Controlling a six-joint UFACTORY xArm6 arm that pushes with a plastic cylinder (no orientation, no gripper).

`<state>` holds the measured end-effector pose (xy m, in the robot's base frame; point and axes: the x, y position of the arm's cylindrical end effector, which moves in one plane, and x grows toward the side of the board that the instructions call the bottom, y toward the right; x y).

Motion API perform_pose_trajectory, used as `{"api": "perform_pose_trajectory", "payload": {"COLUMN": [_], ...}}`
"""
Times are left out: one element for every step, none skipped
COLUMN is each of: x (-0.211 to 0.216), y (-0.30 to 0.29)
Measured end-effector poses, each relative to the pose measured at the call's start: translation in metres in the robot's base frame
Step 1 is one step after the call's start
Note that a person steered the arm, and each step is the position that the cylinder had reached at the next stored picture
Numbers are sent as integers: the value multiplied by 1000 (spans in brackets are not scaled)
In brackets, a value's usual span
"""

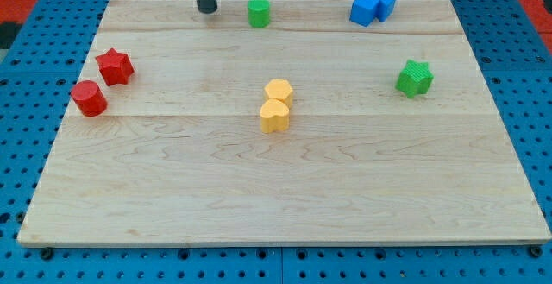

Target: Place the blue cube in between green star and red star

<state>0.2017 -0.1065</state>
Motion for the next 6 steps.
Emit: {"api": "perform_pose_trajectory", "payload": {"x": [9,75,111,78,71,115], "y": [51,116,148,114,162,239]}}
